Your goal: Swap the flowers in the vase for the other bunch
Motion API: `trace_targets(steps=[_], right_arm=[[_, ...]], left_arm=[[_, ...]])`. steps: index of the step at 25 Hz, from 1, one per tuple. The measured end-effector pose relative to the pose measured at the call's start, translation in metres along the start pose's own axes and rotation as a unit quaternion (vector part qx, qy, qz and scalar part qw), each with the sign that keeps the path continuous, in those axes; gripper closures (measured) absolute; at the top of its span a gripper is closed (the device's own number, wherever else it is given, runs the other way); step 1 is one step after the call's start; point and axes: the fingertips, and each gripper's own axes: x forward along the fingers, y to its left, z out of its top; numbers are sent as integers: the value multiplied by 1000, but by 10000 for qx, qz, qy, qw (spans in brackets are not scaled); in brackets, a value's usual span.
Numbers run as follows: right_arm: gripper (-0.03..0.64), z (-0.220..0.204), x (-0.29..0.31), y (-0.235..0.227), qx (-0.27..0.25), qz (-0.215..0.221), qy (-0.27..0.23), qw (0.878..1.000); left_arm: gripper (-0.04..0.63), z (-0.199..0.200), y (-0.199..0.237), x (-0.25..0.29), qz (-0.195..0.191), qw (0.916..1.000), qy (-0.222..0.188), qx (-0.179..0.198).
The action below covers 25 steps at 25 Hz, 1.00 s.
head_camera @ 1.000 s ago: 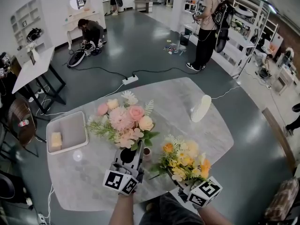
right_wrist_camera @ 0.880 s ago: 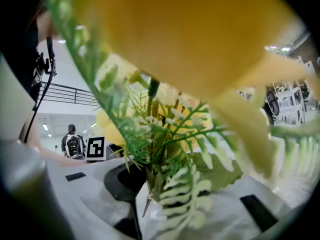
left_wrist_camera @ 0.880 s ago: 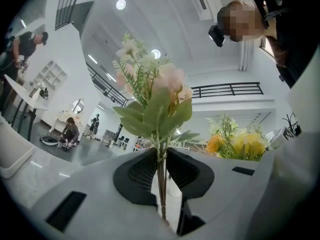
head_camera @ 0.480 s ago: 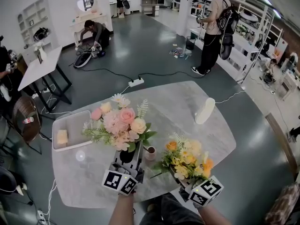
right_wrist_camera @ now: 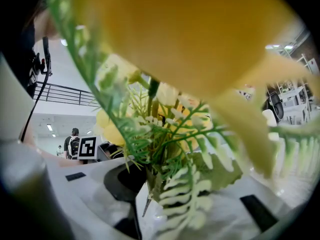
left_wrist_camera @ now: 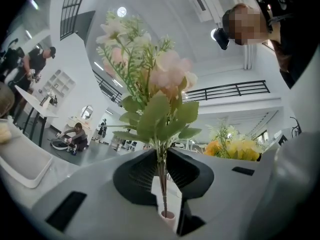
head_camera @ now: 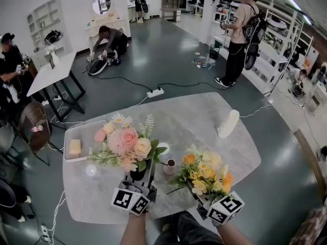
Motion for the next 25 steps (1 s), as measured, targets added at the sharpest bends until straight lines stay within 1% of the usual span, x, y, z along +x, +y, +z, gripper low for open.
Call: trace_targets(steps=[3, 11, 16, 25], right_arm=[[499, -10, 5, 10, -26, 43, -8, 10000], [499, 10, 2, 6, -66, 120, 8, 9999], [499, 7, 2, 10, -79, 118, 32, 9999], [499, 22, -3, 11, -96, 203, 95, 9997]], left_arm=[[526, 0, 8, -16, 56, 10000, -27, 27], [527, 13, 3, -23, 272, 9996, 20, 65], [528, 12, 6, -37, 368, 9993, 41, 57], [529, 21, -4, -41, 507, 9987, 57, 35]])
